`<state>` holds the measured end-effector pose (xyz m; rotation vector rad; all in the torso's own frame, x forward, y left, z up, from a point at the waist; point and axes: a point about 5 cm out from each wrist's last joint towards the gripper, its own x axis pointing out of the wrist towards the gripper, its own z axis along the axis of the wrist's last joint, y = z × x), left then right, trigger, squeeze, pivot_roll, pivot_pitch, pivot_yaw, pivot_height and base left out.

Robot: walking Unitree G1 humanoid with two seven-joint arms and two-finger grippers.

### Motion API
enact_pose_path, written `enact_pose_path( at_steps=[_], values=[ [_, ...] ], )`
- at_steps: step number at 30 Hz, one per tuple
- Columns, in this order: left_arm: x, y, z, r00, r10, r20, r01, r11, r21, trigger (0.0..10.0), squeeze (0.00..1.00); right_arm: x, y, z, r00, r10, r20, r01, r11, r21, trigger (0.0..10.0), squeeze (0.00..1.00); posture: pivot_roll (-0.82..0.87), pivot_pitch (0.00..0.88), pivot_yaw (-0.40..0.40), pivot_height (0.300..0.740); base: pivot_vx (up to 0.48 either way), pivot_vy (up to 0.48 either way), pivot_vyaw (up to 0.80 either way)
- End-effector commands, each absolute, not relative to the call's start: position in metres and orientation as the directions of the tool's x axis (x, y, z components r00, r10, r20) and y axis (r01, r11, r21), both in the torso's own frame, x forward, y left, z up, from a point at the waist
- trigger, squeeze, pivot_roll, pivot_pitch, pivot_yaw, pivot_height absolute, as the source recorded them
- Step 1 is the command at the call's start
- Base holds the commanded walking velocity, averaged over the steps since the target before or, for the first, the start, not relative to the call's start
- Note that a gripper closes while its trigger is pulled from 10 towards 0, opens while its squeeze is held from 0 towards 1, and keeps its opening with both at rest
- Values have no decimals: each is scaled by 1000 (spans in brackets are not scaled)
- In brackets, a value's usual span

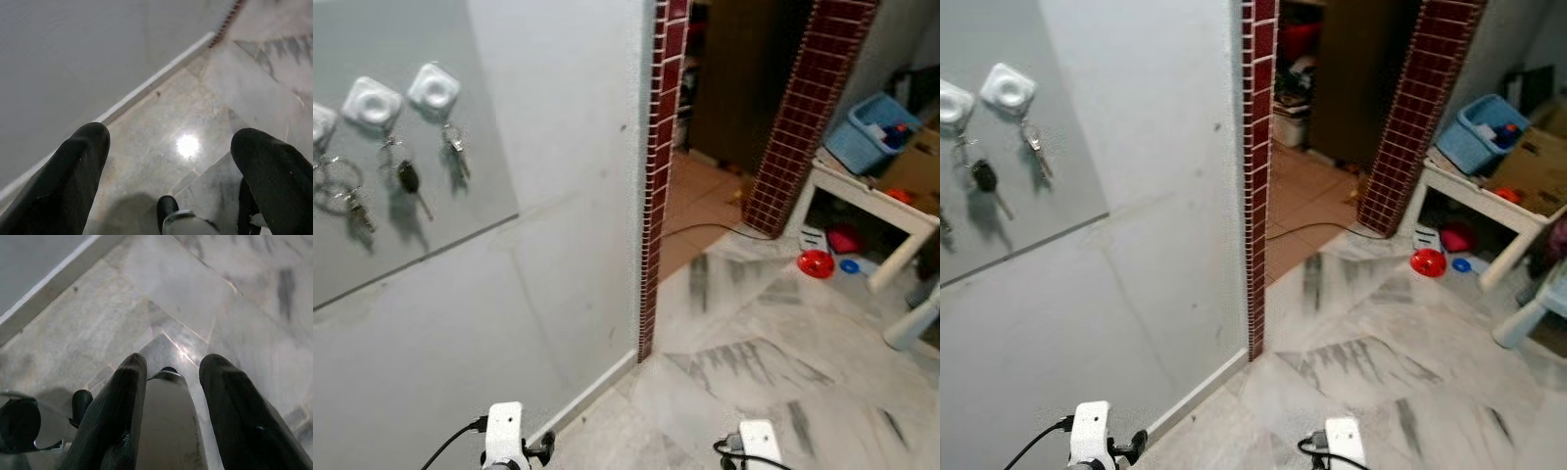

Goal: Hang keys on a hook

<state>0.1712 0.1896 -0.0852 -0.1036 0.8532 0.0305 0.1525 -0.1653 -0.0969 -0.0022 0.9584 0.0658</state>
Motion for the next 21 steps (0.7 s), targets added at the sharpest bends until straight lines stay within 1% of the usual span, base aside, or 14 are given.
enact_pose_path(
  at_steps=[1,5,21],
  values=[
    [178,181,-83,667,-33,-744,-53,994,-92,10000,0,154,-175,-96,576,30,-817,-45,999,5,10000,0,-36,0,43,740,0,0,-556],
    [177,181,-84,664,-29,-747,-75,992,-105,10000,0,153,-175,-96,576,29,-817,-45,999,4,10000,0,-35,0,42,740,0,0,-550],
    [174,181,-86,650,-26,-759,-74,992,-98,10000,0,152,-176,-96,574,26,-818,-39,999,4,10000,0,-35,0,38,740,0,0,-539]
  ],
)
